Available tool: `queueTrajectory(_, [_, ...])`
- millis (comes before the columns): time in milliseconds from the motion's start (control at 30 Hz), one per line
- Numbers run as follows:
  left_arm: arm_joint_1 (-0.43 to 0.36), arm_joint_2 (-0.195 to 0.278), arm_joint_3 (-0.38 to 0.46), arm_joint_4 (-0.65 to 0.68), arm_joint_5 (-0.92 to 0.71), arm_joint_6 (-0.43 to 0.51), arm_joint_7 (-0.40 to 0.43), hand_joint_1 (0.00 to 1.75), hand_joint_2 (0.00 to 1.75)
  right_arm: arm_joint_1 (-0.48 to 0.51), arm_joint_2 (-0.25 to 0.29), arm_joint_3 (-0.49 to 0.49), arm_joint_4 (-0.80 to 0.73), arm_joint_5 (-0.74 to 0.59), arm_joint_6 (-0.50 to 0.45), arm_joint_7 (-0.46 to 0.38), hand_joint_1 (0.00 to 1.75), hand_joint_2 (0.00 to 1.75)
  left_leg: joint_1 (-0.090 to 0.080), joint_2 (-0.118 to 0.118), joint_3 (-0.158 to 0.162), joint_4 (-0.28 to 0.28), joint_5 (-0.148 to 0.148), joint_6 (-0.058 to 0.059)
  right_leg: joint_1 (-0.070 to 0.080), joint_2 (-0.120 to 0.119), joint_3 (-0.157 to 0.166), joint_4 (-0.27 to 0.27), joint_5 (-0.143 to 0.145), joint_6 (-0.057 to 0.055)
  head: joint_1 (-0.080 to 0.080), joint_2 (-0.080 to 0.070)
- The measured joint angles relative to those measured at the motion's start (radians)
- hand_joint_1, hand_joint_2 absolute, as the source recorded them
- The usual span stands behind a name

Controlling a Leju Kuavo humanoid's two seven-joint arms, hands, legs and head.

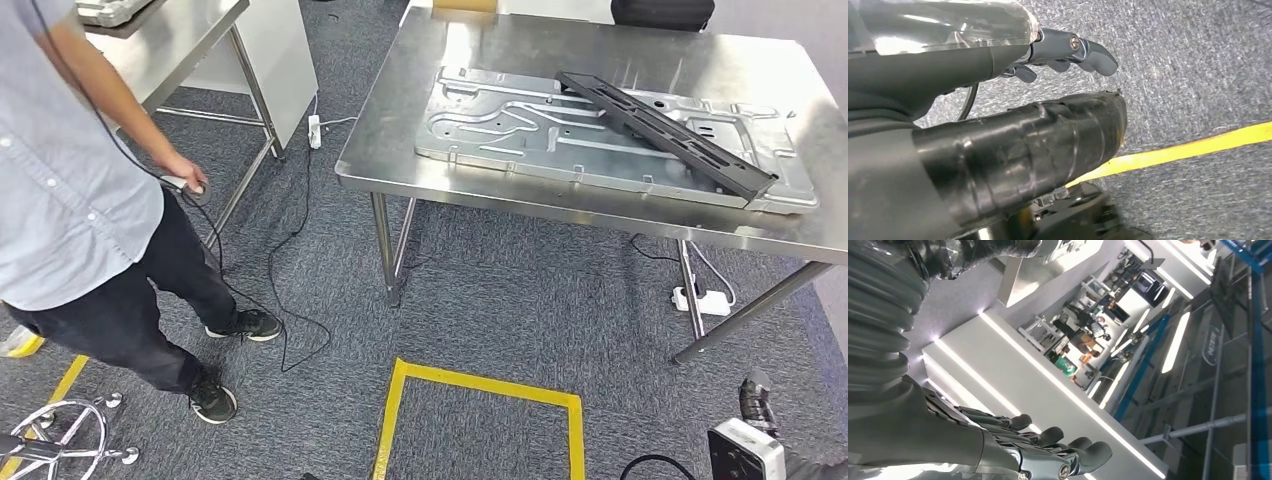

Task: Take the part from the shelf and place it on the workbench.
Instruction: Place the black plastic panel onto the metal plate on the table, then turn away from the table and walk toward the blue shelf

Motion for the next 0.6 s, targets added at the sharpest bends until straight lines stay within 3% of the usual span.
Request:
queueTrajectory(100, [0.001,0.0,0.001,0.0,0.001,0.0,0.0,0.0,0.0,0.001,0.0,0.0,0.0,0.0,0.0,0.003,0.0,1.75,-0.002,0.002,-0.003,-0.029,0.005,0.018,-0.001,-0.001,-0.008,0.001,0.015,0.018,0.001,0.0])
queueTrajectory(133, [0.001,0.0,0.001,0.0,0.001,0.0,0.0,0.0,0.0,0.003,0.0,0.0,0.001,0.0,0.0,0.005,0.0,1.75,0.0,0.004,-0.01,-0.032,0.015,0.026,-0.002,0.002,-0.013,0.013,-0.001,0.024,0.001,0.0])
queueTrajectory(200, [0.001,0.0,0.002,0.0,0.002,0.0,0.0,0.0,0.0,0.006,0.0,0.0,0.003,0.0,0.0,0.007,0.0,1.75,0.002,0.009,-0.03,-0.035,0.036,0.04,-0.007,0.007,-0.037,0.086,-0.084,0.034,0.002,0.0])
queueTrajectory(267, [0.001,0.0,0.002,0.0,0.002,0.0,-0.001,0.0,0.0,0.009,0.0,0.0,0.006,0.0,0.0,0.009,0.0,1.75,0.0,0.011,-0.055,-0.032,0.054,0.047,-0.011,0.008,-0.063,0.204,-0.168,0.044,0.002,0.0])
queueTrajectory(300, [0.001,0.0,0.002,0.0,0.002,0.0,-0.001,0.0,0.0,0.009,0.0,0.0,0.008,0.0,0.0,0.01,0.0,1.75,-0.001,0.011,-0.069,-0.028,0.063,0.047,-0.013,0.008,-0.066,0.246,-0.178,0.048,0.002,0.0])
queueTrajectory(333, [0.001,0.0,0.002,0.0,0.002,0.0,-0.001,0.0,0.0,0.01,0.0,0.0,0.009,0.0,0.0,0.011,0.0,1.75,-0.001,0.011,-0.083,-0.023,0.071,0.045,-0.016,0.008,-0.055,0.261,-0.167,0.051,0.002,0.0])
queueTrajectory(400, [0.001,0.0,0.003,0.0,0.002,0.0,-0.001,0.0,0.0,0.011,0.0,0.001,0.011,0.0,0.0,0.011,0.0,1.75,-0.001,0.011,-0.11,-0.009,0.083,0.039,-0.021,0.008,0.017,0.189,-0.113,0.054,0.002,0.0])
queueTrajectory(467, [0.001,0.0,0.003,0.0,0.002,0.0,-0.001,0.0,0.0,0.01,0.0,0.002,0.011,0.0,0.0,0.012,0.0,1.75,-0.002,0.01,-0.131,0.005,0.091,0.03,-0.021,0.009,0.105,0.059,-0.102,0.051,0.002,0.0])
queueTrajectory(500, [0.0,0.0,0.003,0.0,0.002,0.0,-0.001,0.0,0.0,0.01,0.0,0.002,0.011,0.0,0.0,0.012,0.0,1.75,-0.003,0.009,-0.138,0.01,0.096,0.024,-0.018,0.01,0.13,0.015,-0.109,0.047,0.002,0.0])
queueTrajectory(600, [0.001,0.0,0.005,0.0,0.003,0.0,-0.001,0.0,0.0,0.011,0.0,0.002,0.012,0.001,0.0,0.013,0.0,1.75,-0.002,0.008,-0.154,0.016,0.111,0.004,-0.014,0.01,0.125,-0.019,-0.113,0.025,0.002,0.0])
